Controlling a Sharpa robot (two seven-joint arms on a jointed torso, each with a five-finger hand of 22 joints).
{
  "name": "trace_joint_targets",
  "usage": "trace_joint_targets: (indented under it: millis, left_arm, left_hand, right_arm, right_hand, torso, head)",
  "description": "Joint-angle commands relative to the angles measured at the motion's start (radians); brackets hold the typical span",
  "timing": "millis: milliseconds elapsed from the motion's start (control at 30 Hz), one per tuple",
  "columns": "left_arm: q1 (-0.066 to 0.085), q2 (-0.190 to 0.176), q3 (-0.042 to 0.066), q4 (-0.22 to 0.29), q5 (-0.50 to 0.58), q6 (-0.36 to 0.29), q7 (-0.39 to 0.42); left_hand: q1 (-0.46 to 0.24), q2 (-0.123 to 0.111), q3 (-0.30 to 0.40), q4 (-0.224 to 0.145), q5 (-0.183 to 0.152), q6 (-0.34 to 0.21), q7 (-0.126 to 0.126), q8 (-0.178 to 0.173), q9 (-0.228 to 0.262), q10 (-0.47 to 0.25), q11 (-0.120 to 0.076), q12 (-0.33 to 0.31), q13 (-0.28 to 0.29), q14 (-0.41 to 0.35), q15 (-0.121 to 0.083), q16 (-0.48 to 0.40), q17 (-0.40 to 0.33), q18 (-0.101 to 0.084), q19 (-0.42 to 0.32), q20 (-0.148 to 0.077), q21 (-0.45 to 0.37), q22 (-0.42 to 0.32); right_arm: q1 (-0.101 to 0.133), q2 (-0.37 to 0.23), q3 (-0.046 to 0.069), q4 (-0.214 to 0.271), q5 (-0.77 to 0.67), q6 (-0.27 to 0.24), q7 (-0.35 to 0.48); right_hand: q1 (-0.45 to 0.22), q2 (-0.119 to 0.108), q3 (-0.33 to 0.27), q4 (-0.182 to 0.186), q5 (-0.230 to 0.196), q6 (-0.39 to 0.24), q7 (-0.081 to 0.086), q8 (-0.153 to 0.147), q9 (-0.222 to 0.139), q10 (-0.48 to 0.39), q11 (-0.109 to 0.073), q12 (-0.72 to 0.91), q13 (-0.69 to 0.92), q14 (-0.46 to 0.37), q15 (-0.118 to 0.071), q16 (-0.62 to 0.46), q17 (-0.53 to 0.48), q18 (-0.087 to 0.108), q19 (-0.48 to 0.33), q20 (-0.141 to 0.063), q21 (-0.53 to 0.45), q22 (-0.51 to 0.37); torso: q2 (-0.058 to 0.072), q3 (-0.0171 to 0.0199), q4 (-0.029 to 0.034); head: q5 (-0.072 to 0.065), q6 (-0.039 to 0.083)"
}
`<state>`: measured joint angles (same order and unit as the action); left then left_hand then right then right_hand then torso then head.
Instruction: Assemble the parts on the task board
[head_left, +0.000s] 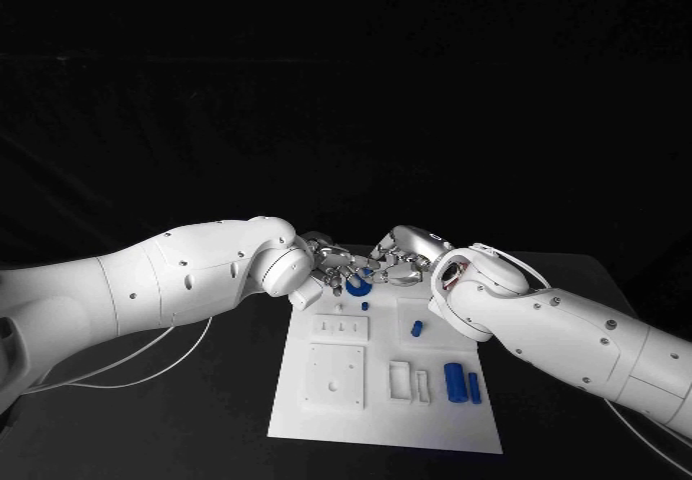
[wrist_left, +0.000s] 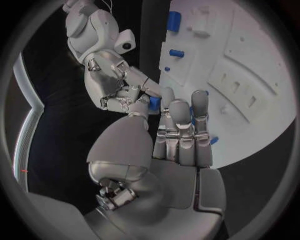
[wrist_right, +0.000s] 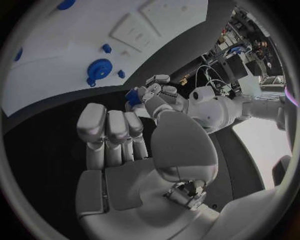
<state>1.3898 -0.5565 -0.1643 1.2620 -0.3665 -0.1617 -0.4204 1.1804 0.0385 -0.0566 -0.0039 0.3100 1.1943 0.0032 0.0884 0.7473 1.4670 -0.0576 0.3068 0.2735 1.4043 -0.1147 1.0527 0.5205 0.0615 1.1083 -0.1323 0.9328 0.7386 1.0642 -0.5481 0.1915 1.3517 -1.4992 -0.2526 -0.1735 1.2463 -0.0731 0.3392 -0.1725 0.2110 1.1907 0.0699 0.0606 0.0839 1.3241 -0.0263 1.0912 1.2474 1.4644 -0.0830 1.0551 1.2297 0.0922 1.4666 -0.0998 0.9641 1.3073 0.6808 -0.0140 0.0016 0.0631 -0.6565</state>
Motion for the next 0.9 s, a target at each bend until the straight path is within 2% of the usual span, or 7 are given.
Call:
trace_joint_targets:
  millis: [33,167,333,433,600,767,900]
  left_arm:
    - [0.004,0.001,0.005,0.004,0.009,0.009,0.028]
    - [0.004,-0.001,0.005,0.005,0.012,0.013,0.029]
    - [0.004,-0.002,0.005,0.008,0.015,0.024,0.028]
    - [0.003,-0.002,0.005,0.009,0.017,0.030,0.027]
    - [0.003,-0.003,0.005,0.010,0.019,0.034,0.026]
    - [0.002,-0.004,0.005,0.011,0.020,0.035,0.025]
    - [0.001,-0.006,0.005,0.012,0.021,0.033,0.027]
  left_hand:
    - [0.011,0.006,0.001,-0.009,0.021,-0.002,-0.009,0.004,0.043,0.040,-0.008,0.007,0.001,-0.002,-0.006,0.008,0.002,-0.017,0.003,-0.007,-0.007,0.006]
    - [0.014,0.006,0.013,-0.020,0.059,-0.011,-0.014,0.020,0.095,0.039,-0.010,0.012,0.003,-0.004,-0.008,0.016,0.004,-0.018,0.003,-0.008,-0.011,0.017]
    - [0.024,0.002,0.053,-0.045,0.169,-0.021,-0.021,0.048,0.162,0.040,-0.012,0.016,0.003,-0.006,-0.010,0.027,0.008,-0.020,0.003,-0.011,-0.016,0.029]
    - [0.018,-0.004,0.093,-0.063,0.217,-0.028,-0.021,0.054,0.188,0.040,-0.013,0.020,0.003,-0.007,-0.011,0.033,0.011,-0.020,0.003,-0.012,-0.018,0.037]
    - [-0.004,-0.011,0.180,-0.106,0.269,-0.035,-0.016,0.056,0.221,0.041,-0.012,0.028,0.002,-0.009,-0.011,0.042,0.013,-0.019,0.002,-0.012,-0.020,0.052]
    - [-0.031,-0.013,0.230,-0.140,0.289,-0.035,-0.016,0.066,0.259,0.041,-0.013,0.038,0.002,-0.010,-0.012,0.051,0.016,-0.018,0.002,-0.013,-0.024,0.068]
    - [-0.043,-0.016,0.239,-0.153,0.319,-0.028,-0.023,0.101,0.307,0.043,-0.018,0.070,0.013,-0.006,-0.017,0.079,0.030,-0.020,0.006,-0.017,-0.022,0.080]
  right_arm:
    - [-0.004,-0.001,-0.006,-0.004,-0.004,0.037,0.006]
    - [-0.004,-0.004,-0.007,-0.005,-0.004,0.037,0.006]
    - [-0.005,-0.005,-0.008,-0.005,-0.003,0.037,0.007]
    - [-0.005,-0.005,-0.008,-0.005,-0.003,0.037,0.008]
    - [-0.005,-0.005,-0.008,-0.005,-0.002,0.038,0.009]
    - [-0.006,-0.006,-0.009,-0.006,-0.002,0.040,0.008]
    - [-0.007,-0.008,-0.009,-0.007,-0.002,0.038,0.009]
  right_hand:
    - [0.008,0.003,-0.002,0.000,0.007,0.008,-0.003,0.003,0.001,0.003,-0.001,-0.003,0.000,0.002,-0.004,-0.004,-0.001,-0.015,0.045,-0.007,0.001,0.122]
    - [0.008,0.003,-0.002,0.000,0.007,0.008,-0.003,0.003,0.001,0.003,-0.001,-0.003,0.000,0.002,-0.004,-0.004,-0.001,-0.015,0.045,-0.007,0.001,0.122]
    - [0.009,0.005,-0.002,-0.002,0.006,0.009,-0.003,0.003,0.001,0.002,-0.001,-0.002,0.001,0.002,-0.005,-0.004,-0.001,-0.015,0.045,-0.007,0.000,0.122]
    - [0.009,0.005,-0.002,-0.002,0.006,0.009,-0.003,0.003,0.001,0.002,-0.001,-0.002,0.001,0.002,-0.005,-0.004,-0.001,-0.015,0.045,-0.007,0.000,0.122]
    - [0.009,0.007,-0.002,-0.004,0.004,0.011,-0.004,0.003,0.002,0.002,-0.002,-0.003,0.001,0.002,-0.005,-0.005,-0.001,-0.015,0.046,-0.007,0.002,0.123]
    - [0.009,0.008,-0.003,-0.007,0.001,0.012,-0.004,0.003,0.002,0.002,-0.002,-0.002,0.001,0.002,-0.005,-0.005,-0.001,-0.015,0.046,-0.007,0.002,0.123]
    - [0.008,0.008,-0.003,-0.008,0.000,0.011,-0.004,0.003,0.002,0.002,-0.002,-0.002,0.001,0.002,-0.005,-0.005,-0.001,-0.015,0.046,-0.007,0.004,0.124]
  torso:
    - [0.000,0.0002,0.0002]
    - [0.000,-0.0001,-0.0003]
    - [-0.001,0.0005,-0.0004]
    - [0.000,0.0003,0.0002]
    - [-0.001,0.0002,0.0008]
    - [-0.001,-0.0001,0.0002]
    - [0.000,0.0001,-0.0008]
  head:
    - [0.000,-0.002]
    - [-0.001,-0.002]
    - [-0.002,-0.002]
    - [-0.002,-0.002]
    - [-0.003,-0.002]
    - [-0.003,-0.002]
    - [-0.003,-0.002]
